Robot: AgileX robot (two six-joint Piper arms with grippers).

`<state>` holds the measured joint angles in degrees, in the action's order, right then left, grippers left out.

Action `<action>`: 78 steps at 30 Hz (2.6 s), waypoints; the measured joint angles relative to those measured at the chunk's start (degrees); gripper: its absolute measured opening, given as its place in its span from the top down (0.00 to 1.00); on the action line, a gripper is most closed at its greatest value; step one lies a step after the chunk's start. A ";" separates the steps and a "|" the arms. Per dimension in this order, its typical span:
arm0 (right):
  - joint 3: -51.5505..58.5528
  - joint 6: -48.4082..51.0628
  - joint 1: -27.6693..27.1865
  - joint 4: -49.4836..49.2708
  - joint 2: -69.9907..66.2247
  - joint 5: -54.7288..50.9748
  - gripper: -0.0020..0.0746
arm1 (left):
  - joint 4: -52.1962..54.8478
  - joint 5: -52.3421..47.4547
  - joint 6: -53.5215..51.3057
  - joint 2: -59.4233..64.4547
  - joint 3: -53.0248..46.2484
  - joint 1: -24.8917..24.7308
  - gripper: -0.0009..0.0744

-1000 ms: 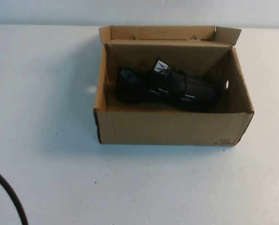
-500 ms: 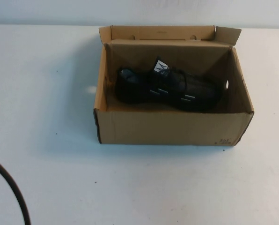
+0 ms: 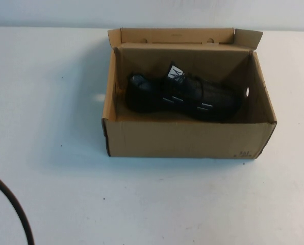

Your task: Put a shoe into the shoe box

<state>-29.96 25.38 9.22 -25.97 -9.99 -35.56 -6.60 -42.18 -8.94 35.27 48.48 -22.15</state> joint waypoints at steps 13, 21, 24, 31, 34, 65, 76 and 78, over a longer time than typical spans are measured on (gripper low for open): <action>0.00 0.00 -0.13 -0.25 0.00 0.13 0.99 | 0.00 -0.60 -0.11 0.00 -0.10 0.00 0.99; 0.00 0.00 -0.13 -0.33 0.00 0.15 0.99 | 0.00 -0.60 -0.22 0.00 -0.10 0.00 0.99; 0.00 0.00 -0.13 -0.33 0.00 0.15 0.99 | 0.61 -0.60 -0.22 0.00 -0.10 0.00 0.99; 0.00 0.00 -0.13 -0.33 0.00 0.15 0.99 | 2.48 6.71 -0.22 -2.42 -4.92 0.00 0.99; 0.00 0.00 -0.13 -0.33 0.00 0.15 0.99 | 3.96 12.48 -0.22 -6.34 -9.47 0.00 0.99; 0.00 0.00 -0.13 -0.46 0.00 0.15 0.99 | 13.16 20.50 14.10 -35.89 -49.98 12.64 0.99; 0.00 0.00 -0.24 -0.54 0.00 0.15 0.99 | 12.80 19.83 11.08 -35.89 -49.98 12.64 0.99; 0.00 0.00 -0.24 -0.54 0.00 0.15 0.99 | 12.80 19.83 11.08 -35.89 -49.98 12.64 0.99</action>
<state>-29.96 25.38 8.97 -26.51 -9.99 -35.41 6.20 -22.35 2.13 -0.63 -1.50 -9.51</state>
